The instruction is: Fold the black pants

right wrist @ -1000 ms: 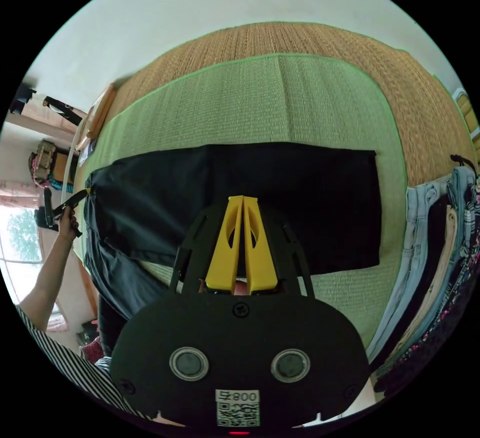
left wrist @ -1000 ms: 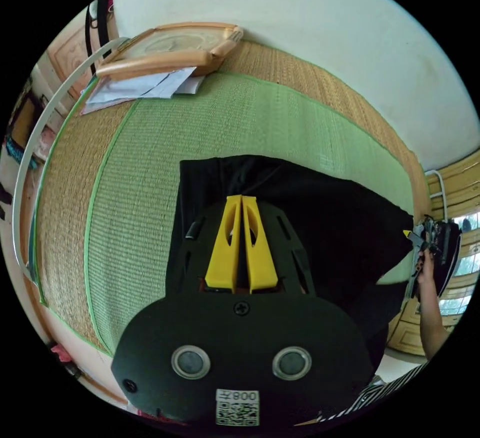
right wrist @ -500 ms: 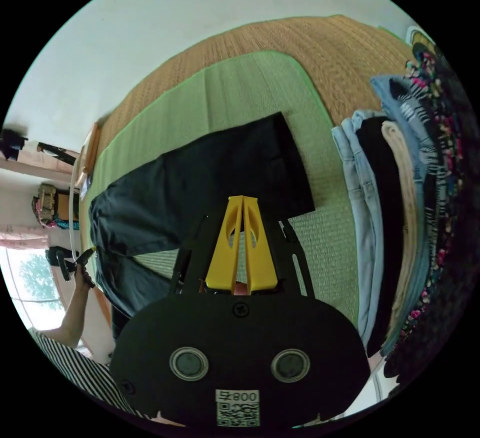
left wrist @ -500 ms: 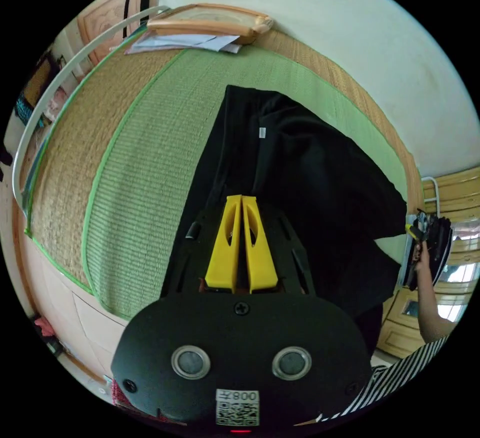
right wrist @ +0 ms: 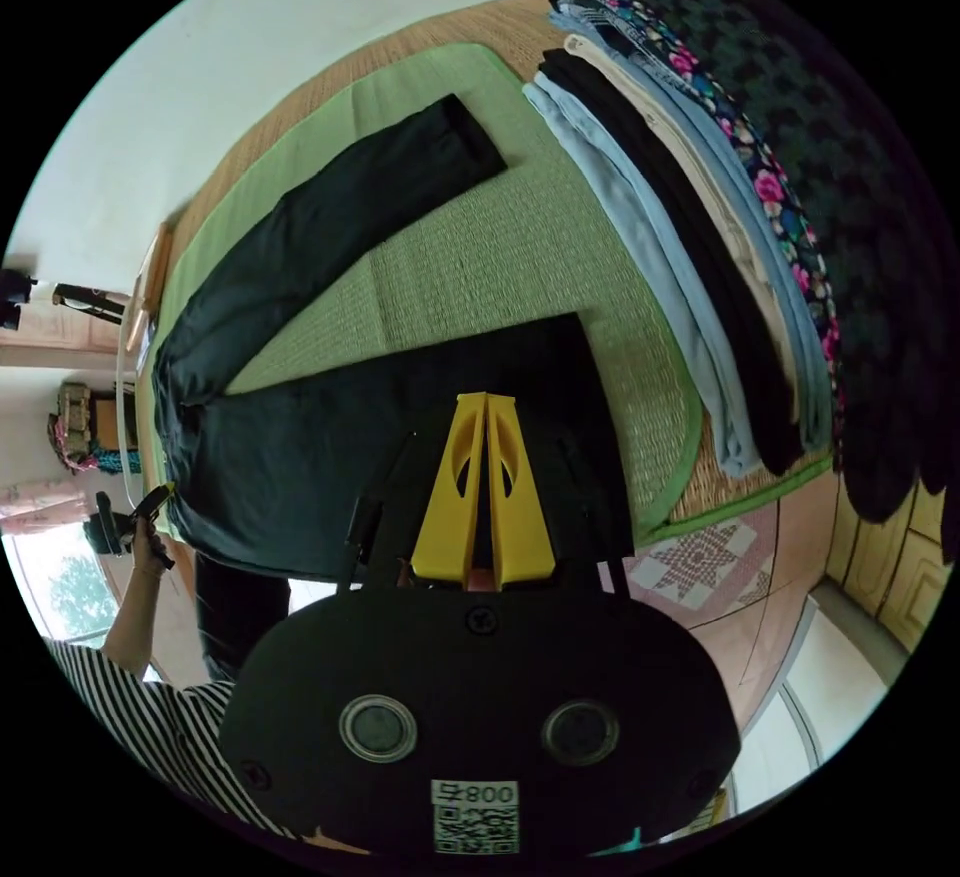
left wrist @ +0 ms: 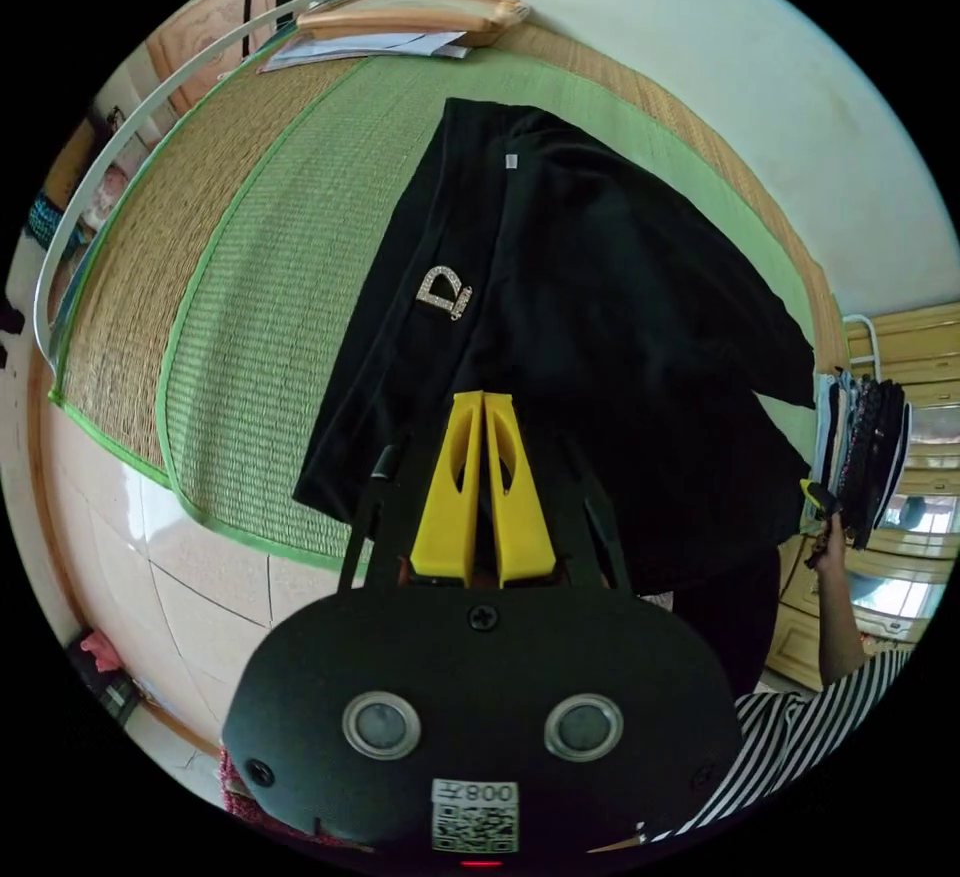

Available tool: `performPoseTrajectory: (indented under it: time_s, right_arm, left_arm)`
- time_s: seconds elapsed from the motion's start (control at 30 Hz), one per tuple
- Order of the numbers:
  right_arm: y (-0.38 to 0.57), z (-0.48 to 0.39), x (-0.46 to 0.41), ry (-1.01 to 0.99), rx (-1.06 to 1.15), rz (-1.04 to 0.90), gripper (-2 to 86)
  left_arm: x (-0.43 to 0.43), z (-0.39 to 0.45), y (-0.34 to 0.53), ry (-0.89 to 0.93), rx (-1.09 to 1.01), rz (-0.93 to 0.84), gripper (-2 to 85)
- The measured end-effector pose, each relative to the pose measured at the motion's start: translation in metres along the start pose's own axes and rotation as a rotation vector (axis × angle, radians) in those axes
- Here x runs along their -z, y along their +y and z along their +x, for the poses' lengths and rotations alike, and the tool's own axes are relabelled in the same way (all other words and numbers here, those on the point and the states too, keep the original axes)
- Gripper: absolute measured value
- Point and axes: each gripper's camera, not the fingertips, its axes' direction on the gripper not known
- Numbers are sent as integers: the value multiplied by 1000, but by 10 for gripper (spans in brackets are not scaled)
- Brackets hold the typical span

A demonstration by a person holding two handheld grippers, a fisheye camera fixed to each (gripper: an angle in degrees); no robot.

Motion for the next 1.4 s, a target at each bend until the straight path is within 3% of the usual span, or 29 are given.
performPoseTrajectory:
  time_s: [0.23, 0.47, 0.73, 1.4]
  right_arm:
    - [-28, -17, -1, 24, 45, -40, 0]
    - [10, -76, 20, -120, 183, 23, 1]
    - [83, -197, -56, -22, 524, -224, 1]
    - [120, -201, -39, -28, 407, -236, 1]
  left_arm:
    - [-7, 2, -3, -48, -24, -3, 0]
    - [-15, -9, 24, -31, 8, 15, 0]
    - [-44, -27, 38, -34, -7, -26, 1]
    - [-142, -28, 67, 87, -7, -37, 1]
